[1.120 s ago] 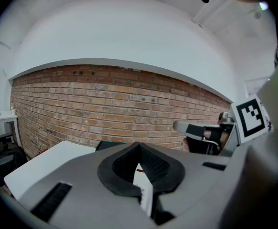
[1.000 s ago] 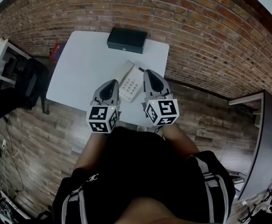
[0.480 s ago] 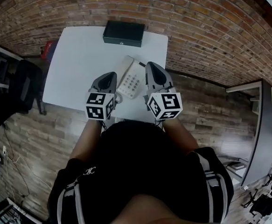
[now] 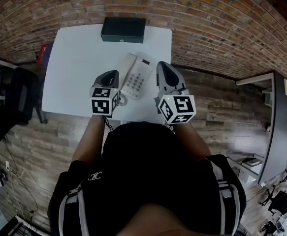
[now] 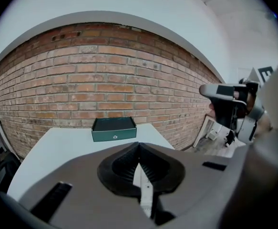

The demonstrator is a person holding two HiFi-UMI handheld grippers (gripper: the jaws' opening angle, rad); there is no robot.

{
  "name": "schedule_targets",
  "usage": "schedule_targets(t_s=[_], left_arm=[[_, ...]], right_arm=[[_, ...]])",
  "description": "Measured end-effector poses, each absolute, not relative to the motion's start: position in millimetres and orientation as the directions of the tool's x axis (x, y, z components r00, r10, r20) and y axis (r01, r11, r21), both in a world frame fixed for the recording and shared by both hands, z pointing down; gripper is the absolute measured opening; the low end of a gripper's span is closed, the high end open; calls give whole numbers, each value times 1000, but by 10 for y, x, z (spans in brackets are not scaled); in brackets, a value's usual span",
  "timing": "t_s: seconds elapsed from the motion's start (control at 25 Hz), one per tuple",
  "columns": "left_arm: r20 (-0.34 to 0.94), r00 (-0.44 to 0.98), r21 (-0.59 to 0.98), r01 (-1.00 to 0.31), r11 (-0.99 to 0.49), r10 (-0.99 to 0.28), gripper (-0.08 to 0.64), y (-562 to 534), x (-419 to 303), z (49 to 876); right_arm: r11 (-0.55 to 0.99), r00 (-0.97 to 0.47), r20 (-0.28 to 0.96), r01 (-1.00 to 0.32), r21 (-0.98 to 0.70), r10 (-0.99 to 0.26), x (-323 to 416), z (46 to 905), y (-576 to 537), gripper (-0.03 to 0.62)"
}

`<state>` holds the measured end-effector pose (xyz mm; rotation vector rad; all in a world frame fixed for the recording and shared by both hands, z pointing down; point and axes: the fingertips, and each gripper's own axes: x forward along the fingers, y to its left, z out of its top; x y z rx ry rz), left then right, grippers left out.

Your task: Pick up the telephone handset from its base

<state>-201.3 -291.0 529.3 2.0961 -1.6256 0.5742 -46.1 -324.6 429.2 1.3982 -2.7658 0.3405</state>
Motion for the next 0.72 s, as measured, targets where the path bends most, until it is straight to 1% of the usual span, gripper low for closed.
schedule_targets(t_s=[0.24,0.56,0.72], left_arm=[[620,213,44,-970,-238,-755,-2,-3040,-2040,5599],[684,239,60,-960,-273,-689,-2,-3109,-1952,6008],[698,258,73,-954,-292,-668,30,-3137,-1913,6134]], right_arm=[[528,-557,146,-826,-196,-817,-247,4363,-3239,-3],[472,-502,180,-862,-185,-846,23,4435,-3187,-2],[448,-479,197,-875,-183,-855,138,4482,-3169,-3]])
